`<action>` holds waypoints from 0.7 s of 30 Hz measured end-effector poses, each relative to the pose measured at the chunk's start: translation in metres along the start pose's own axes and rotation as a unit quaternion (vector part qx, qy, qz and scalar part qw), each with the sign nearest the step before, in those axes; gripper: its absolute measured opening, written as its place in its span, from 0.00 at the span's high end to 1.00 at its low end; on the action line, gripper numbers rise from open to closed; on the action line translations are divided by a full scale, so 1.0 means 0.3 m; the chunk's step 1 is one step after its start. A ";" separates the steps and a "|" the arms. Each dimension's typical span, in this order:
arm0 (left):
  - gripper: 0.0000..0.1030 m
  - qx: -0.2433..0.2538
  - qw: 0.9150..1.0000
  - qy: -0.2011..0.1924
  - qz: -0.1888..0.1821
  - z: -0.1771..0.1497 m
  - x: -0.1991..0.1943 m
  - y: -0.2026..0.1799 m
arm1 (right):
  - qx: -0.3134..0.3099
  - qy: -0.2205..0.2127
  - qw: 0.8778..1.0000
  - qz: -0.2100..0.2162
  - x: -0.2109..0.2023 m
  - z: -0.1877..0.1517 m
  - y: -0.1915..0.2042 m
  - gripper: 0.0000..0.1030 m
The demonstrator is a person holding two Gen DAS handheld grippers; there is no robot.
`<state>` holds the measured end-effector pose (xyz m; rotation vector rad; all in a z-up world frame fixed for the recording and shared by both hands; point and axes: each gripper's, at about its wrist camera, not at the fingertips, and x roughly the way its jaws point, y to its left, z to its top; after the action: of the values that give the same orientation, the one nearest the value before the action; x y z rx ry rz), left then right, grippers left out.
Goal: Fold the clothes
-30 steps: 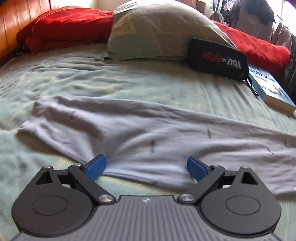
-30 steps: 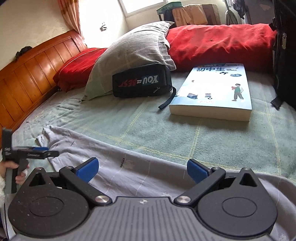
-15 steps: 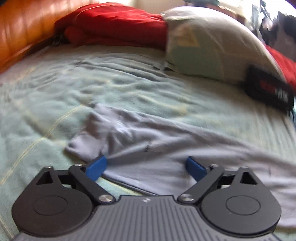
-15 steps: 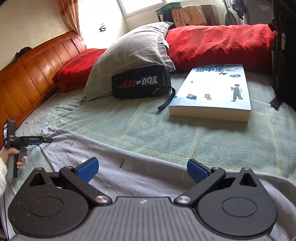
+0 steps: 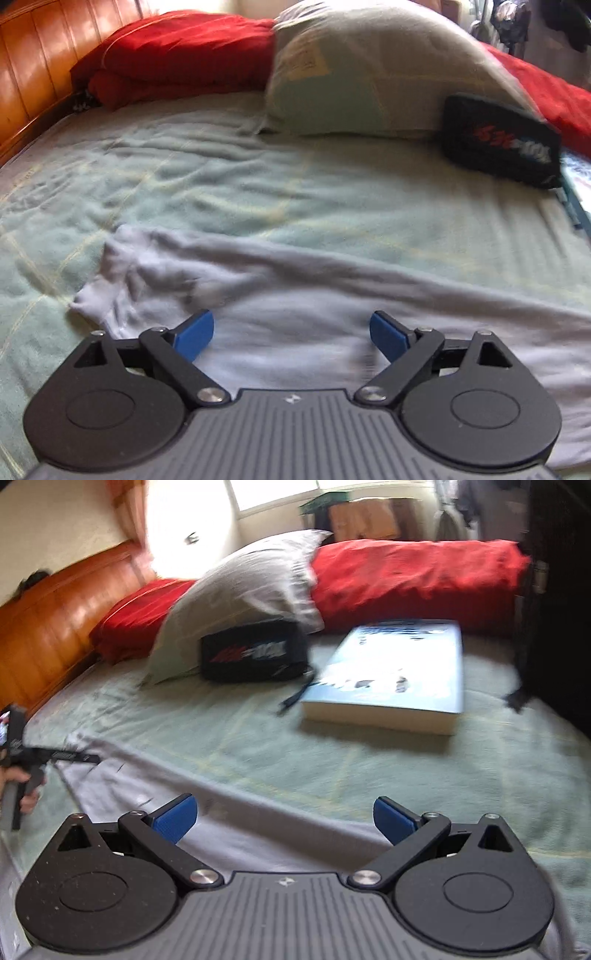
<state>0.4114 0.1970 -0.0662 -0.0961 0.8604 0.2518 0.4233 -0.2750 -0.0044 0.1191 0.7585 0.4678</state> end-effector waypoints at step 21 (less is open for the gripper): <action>0.11 0.129 0.982 -0.020 -0.140 0.029 0.003 -0.658 | 0.164 0.018 0.983 0.082 0.080 -0.003 -0.223 0.00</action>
<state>0.4693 0.0082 -0.0648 0.0311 0.8216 -0.1218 0.4622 -0.3238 -0.0382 0.4861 0.8619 0.4996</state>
